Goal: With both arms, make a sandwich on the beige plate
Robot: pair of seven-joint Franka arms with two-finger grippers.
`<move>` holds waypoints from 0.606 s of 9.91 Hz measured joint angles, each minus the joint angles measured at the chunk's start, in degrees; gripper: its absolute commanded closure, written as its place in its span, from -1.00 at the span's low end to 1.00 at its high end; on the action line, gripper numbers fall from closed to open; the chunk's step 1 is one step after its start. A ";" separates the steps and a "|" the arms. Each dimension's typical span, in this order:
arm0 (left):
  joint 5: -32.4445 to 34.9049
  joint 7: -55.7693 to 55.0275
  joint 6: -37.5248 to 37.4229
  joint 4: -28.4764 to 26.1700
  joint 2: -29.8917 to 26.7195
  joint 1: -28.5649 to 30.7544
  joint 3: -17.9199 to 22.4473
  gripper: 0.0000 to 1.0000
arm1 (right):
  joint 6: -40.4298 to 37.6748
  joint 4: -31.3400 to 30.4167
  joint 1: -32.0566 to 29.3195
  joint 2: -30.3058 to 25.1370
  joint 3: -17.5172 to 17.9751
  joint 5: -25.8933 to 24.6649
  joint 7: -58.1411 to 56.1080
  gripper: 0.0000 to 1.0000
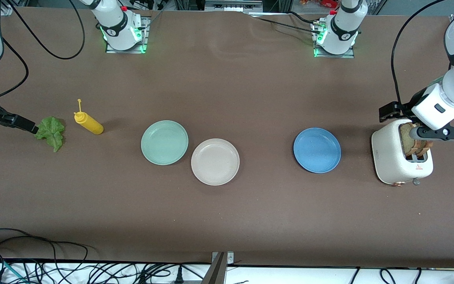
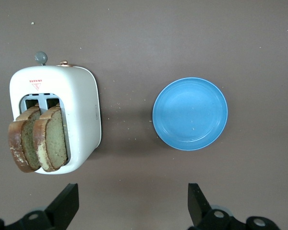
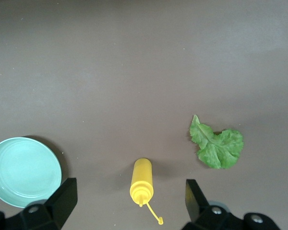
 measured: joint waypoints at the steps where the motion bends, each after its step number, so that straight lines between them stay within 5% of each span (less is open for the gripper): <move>1: 0.00 0.00 0.00 0.00 0.02 0.00 0.00 -1.00 | 0.00 0.00 0.00 0.01 0.00 0.00 0.00 -1.00; 6: 0.00 0.01 0.00 0.00 0.44 0.00 0.00 -1.00 | 0.00 0.00 0.00 0.02 0.00 0.03 0.00 -1.00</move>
